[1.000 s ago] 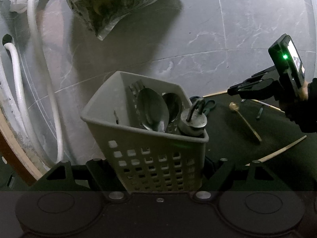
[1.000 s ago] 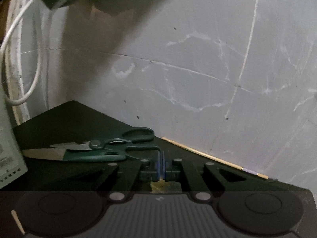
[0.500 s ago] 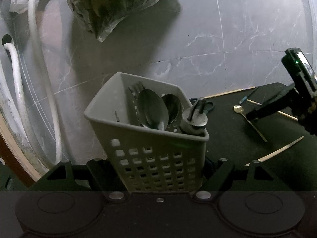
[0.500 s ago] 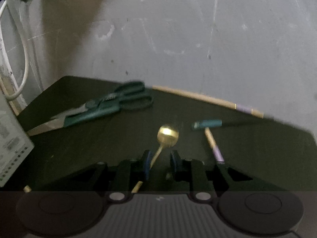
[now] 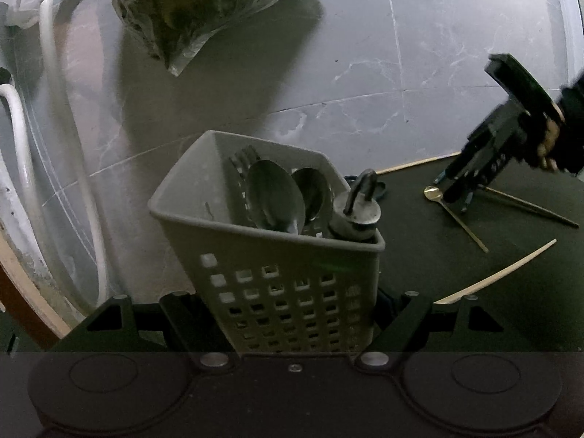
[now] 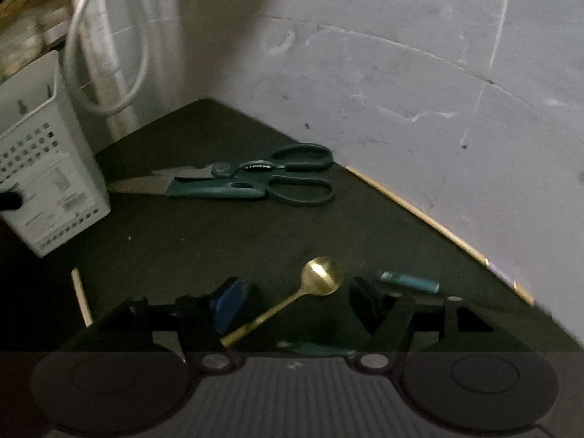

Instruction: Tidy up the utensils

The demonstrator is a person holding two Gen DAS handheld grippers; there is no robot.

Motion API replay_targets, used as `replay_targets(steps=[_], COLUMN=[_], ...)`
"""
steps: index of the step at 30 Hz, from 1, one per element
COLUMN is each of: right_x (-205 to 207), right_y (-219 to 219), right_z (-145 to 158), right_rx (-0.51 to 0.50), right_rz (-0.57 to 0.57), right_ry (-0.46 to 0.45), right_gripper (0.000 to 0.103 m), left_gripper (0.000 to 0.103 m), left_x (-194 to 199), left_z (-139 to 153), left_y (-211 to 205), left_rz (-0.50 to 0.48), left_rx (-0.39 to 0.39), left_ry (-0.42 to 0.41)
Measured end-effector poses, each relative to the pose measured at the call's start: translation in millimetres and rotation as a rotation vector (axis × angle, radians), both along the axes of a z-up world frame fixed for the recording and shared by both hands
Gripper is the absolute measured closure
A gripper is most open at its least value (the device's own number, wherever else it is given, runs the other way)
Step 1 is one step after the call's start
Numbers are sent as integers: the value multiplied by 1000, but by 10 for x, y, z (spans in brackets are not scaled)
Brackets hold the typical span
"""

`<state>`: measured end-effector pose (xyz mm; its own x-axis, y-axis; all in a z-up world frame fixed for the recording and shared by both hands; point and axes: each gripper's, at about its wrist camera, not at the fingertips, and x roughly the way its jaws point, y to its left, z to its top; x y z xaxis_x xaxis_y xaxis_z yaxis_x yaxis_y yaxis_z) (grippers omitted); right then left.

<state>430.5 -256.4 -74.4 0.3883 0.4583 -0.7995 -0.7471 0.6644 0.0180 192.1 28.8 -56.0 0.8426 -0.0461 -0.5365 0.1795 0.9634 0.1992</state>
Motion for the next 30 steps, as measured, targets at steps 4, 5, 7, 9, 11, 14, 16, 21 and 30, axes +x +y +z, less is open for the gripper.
replay_targets(steps=[4, 5, 7, 9, 11, 14, 16, 21, 30], right_x=[366, 412, 506, 563, 602, 616, 630, 553, 386], right_y=[-104, -117, -94, -54, -6, 33, 24, -25, -74], right_z=[9, 2, -10, -36, -79, -134, -135, -129, -2], right_rx=[-3, 2, 6, -6, -28, -43, -41, -64, -18], right_rz=[98, 119, 169, 232, 296, 358, 384, 444, 398], right_ry=[85, 98, 120, 132, 146, 150, 151, 66, -41], right_gripper=[44, 46, 50, 52, 55, 62, 77, 92, 102], left_gripper=[21, 21, 21, 21, 21, 20, 20, 20, 20], left_x=[11, 12, 11, 1, -2, -7, 2, -1, 6], left_z=[1, -1, -5, -7, -8, -16, -23, -37, -50], left_y=[-52, -69, -98, -125, -151, -195, -215, -255, -265], left_rz=[43, 54, 79, 102, 122, 154, 173, 211, 209], left_rx=[0, 3, 9, 13, 20, 33, 39, 52, 55], left_ry=[4, 2, 0, -2, -2, -5, -7, -12, -10])
